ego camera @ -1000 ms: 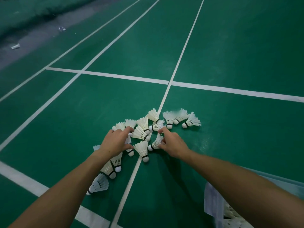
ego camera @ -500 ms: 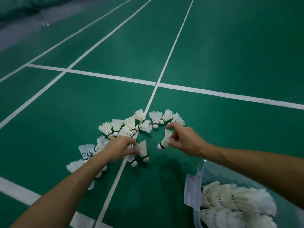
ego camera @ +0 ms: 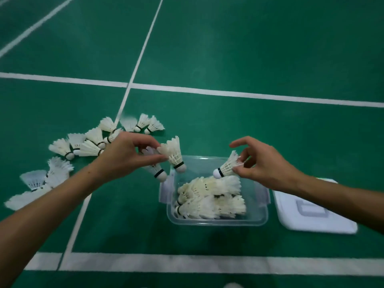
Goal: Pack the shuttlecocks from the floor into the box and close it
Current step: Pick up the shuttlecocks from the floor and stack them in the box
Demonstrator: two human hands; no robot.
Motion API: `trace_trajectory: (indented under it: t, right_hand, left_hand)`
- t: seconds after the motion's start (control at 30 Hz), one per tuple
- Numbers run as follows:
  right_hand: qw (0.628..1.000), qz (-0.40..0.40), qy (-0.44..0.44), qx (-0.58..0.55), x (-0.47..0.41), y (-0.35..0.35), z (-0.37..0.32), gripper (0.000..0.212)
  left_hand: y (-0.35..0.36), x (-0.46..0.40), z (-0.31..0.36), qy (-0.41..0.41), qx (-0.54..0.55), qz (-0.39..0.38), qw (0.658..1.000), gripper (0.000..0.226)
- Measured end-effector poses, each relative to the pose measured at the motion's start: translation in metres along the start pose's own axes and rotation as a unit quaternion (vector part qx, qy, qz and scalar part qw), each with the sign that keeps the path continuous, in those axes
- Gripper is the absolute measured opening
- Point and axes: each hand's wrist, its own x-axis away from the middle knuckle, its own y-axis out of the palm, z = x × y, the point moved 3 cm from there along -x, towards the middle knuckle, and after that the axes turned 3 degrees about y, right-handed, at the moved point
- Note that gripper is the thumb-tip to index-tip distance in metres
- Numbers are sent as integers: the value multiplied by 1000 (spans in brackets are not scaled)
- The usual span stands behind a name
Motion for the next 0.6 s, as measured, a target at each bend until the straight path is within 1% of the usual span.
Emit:
trace_trajectory:
  t: [0.13,0.2,0.33,0.47,0.6]
  right_hand:
    - [999,-9,36,15,36,4,30,53]
    - [999,-21,41,23,46,19,41,51]
    - [995,-47,48,73,46,53,52,48]
    - [995,-74,58,32,39,77,55,46]
    - [994,-83,66,6,32,87,55,44]
  left_hand:
    - [30,-8,15,29,-15,-18,999,19]
    - [42,-12,13,35,-26,-26,999,20]
    - [57,-13,12,55,-33,-51,997,19]
    - [64,-10,13,72,-47,-53,995,23]
    - [67,-7,8,75,-59,-46,994,29]
